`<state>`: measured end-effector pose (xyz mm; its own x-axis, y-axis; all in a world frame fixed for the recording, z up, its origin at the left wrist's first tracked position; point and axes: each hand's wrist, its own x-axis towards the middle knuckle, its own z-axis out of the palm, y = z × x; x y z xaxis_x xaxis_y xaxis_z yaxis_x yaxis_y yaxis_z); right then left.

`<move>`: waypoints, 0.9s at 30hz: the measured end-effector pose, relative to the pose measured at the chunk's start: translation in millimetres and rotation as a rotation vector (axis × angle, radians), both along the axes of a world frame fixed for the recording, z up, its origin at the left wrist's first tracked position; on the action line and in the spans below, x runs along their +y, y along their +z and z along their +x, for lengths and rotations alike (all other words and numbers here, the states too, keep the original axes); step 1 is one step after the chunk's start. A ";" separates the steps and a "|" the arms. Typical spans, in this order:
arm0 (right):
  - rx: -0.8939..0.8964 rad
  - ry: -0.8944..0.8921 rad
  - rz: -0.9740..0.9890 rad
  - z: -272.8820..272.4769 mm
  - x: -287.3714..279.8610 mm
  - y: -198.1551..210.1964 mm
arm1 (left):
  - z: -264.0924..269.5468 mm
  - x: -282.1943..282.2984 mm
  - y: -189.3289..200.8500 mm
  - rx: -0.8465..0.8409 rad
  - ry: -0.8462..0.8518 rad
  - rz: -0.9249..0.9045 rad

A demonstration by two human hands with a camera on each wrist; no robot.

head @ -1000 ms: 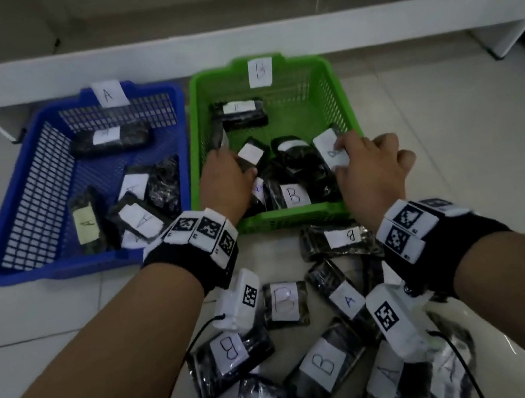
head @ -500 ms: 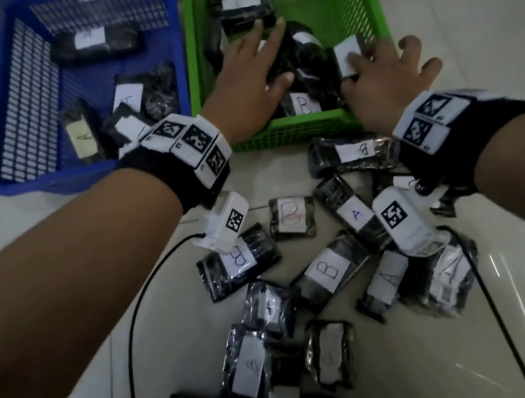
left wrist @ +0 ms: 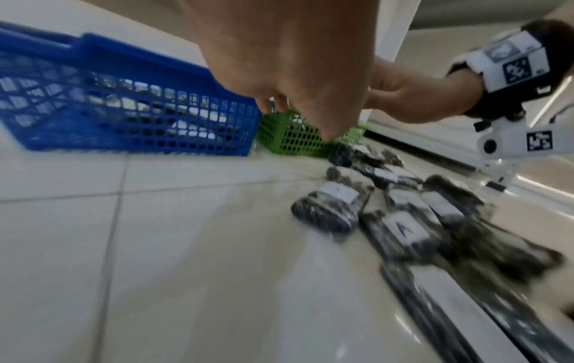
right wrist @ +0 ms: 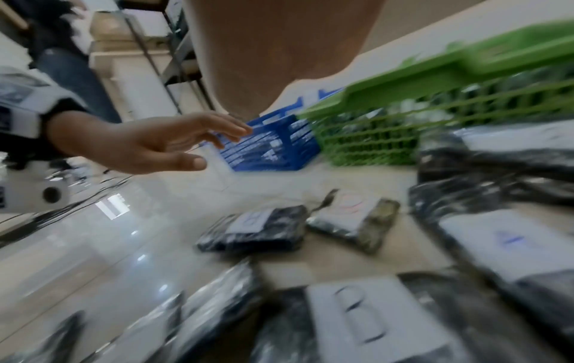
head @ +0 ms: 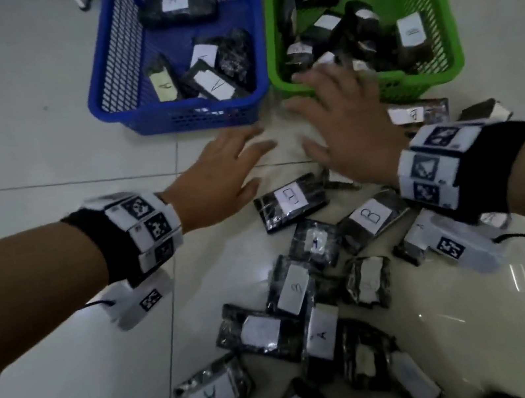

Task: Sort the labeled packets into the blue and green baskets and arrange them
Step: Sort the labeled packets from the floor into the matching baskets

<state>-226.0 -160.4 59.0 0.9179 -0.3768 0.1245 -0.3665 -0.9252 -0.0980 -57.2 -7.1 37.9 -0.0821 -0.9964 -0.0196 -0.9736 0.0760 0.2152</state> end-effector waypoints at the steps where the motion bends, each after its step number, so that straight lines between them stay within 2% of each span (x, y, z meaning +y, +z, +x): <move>1: 0.009 0.060 0.041 2.9 17.6 -2.2 | 0.3 16.1 -0.8 -0.018 -0.016 0.017; 5: 0.113 0.307 0.155 6.7 87.1 -13.8 | -0.1 91.0 -7.8 -0.033 -0.116 0.105; 10: 0.284 0.557 0.299 10.0 142.8 -23.9 | -8.2 165.1 -15.9 -0.113 -0.391 0.294; 12: 0.434 0.626 0.260 8.9 158.4 -30.1 | -13.4 187.4 -19.6 -0.145 -0.446 0.350; 14: 0.528 0.677 0.163 8.4 171.3 -32.3 | -21.6 203.3 -22.1 -0.156 -0.433 0.394; 18: 0.641 0.643 0.059 1.9 187.9 -40.6 | -44.1 211.2 -24.1 -0.251 -0.348 0.553; 22: 0.673 0.552 0.005 -7.3 194.3 -45.6 | -58.8 202.6 -25.6 -0.329 -0.351 0.597; 27: 0.695 0.354 0.248 -7.5 205.1 -51.3 | -52.2 193.5 -22.1 -0.308 -0.377 0.643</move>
